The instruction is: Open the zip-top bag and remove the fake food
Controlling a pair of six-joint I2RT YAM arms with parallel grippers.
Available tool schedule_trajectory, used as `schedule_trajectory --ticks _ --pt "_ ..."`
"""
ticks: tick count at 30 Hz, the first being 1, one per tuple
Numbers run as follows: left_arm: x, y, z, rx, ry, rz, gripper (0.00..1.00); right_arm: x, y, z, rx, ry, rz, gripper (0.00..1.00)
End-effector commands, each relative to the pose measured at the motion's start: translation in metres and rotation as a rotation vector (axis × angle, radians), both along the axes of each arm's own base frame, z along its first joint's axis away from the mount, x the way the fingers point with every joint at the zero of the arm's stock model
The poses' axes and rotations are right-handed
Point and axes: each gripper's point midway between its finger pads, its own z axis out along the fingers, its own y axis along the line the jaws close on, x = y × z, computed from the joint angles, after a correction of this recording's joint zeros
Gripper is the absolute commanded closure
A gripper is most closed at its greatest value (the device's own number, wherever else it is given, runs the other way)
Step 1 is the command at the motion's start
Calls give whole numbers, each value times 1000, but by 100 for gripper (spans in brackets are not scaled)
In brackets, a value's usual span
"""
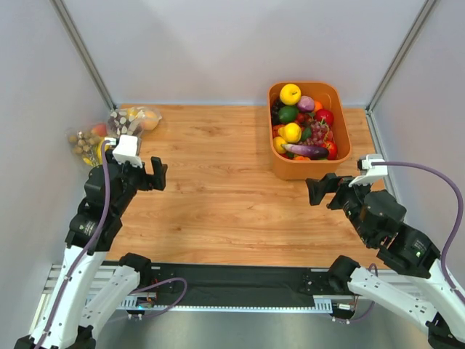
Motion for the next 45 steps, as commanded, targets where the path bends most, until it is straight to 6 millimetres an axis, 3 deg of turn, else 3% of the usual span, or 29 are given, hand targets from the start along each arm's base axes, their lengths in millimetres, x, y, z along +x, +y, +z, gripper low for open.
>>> schedule_trajectory --ticks 1,7,11,14,19,21,22,23,25,27,28,29,37,38,40,41,43,45 --pt "5 7 9 2 -47 31 1 -1 -5 -3 -26 -6 -9 0" --pt "12 3 -5 31 -28 -5 1 1 0 -5 -18 3 -4 0" --pt "32 7 -10 31 10 13 1 3 7 -5 -2 -3 14 0" --pt "60 8 -31 -29 134 -6 1 5 12 -5 13 -12 25 0" --pt "102 31 -14 15 56 85 1 6 16 -10 21 -15 40 0" --pt "126 43 -21 68 60 137 1 6 16 -12 24 -16 38 0" --pt "136 53 -15 95 48 193 1 5 16 -12 26 -17 43 0" --pt "154 56 -30 109 82 209 1 4 15 -12 27 -19 45 0" --pt "173 65 -26 167 70 238 1 3 15 -13 28 -17 49 0" --pt "196 72 -38 204 80 267 1 1 14 -14 38 -18 49 0" --pt "204 75 -32 220 64 281 1 1 15 -17 34 -14 54 0" --pt "216 78 -43 243 79 292 1 0 14 -16 39 -19 59 0" --pt "274 111 -60 380 85 382 1 1 9 -26 5 -9 39 0" --pt "282 113 -71 380 99 377 1 1 8 -27 -1 -7 36 0" --pt "295 113 -71 382 95 350 1 1 7 -29 -12 -5 30 0" --pt "302 113 -88 397 130 340 1 1 6 -29 -15 -4 27 0" --pt "313 125 -92 414 141 341 1 3 5 -30 -27 -5 18 0" --pt "322 127 -110 433 171 321 1 4 5 -29 -40 -6 14 0"
